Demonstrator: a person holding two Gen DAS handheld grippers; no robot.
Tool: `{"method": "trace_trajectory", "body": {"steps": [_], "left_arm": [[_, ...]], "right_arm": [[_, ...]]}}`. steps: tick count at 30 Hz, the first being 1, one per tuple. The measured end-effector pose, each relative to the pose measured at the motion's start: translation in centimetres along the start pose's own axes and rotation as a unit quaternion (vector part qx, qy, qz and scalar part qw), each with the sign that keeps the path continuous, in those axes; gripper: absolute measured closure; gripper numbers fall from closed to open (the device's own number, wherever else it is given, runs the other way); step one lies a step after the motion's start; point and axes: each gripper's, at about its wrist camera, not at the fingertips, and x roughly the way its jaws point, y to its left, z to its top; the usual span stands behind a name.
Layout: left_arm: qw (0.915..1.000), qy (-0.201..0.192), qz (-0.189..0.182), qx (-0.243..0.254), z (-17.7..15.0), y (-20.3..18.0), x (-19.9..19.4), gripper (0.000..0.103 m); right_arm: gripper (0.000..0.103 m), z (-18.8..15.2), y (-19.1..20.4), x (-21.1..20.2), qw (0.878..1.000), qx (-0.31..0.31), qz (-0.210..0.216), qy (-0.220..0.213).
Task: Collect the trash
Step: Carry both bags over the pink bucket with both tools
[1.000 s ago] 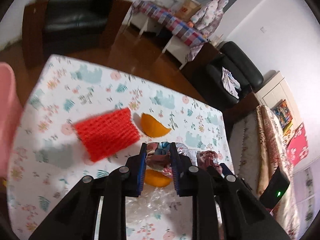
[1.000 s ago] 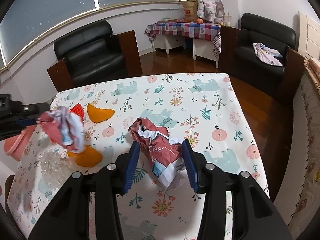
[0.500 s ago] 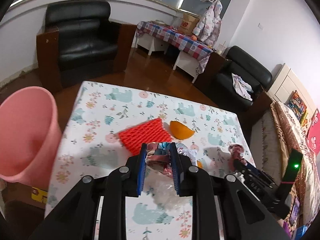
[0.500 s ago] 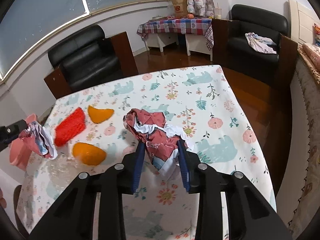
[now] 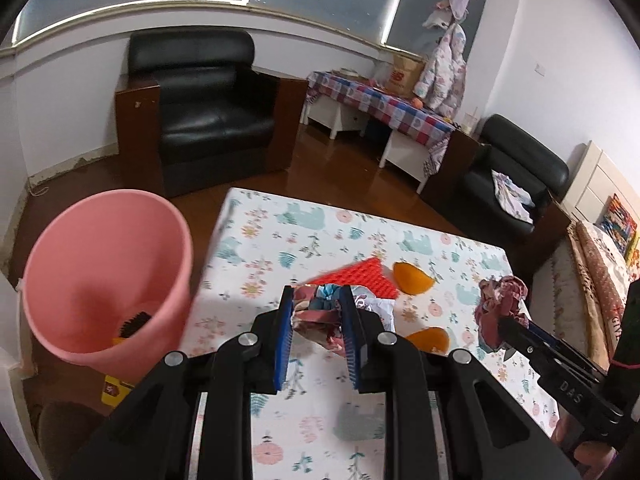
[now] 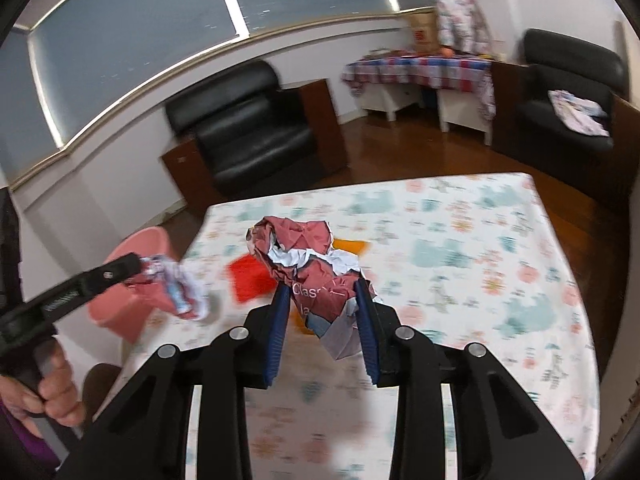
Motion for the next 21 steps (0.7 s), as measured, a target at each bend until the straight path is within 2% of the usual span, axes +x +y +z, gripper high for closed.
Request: {"method": "trace_trajectory", "body": {"steps": [6, 21], "left_arm": [[0.9995, -0.017, 0.025, -0.012, 0.0, 2.2, -1.3, 0.082], [0.9932, -0.046, 0.082, -0.069, 0.0, 9.1, -4.6, 0.081]], "right_arm": [[0.070, 0.9, 4.2, 1.2, 0.999, -0.024, 0.040, 0.015], [0.070, 2.4, 12.4, 4.3, 0.991, -0.030, 0.122, 0.052]]}}
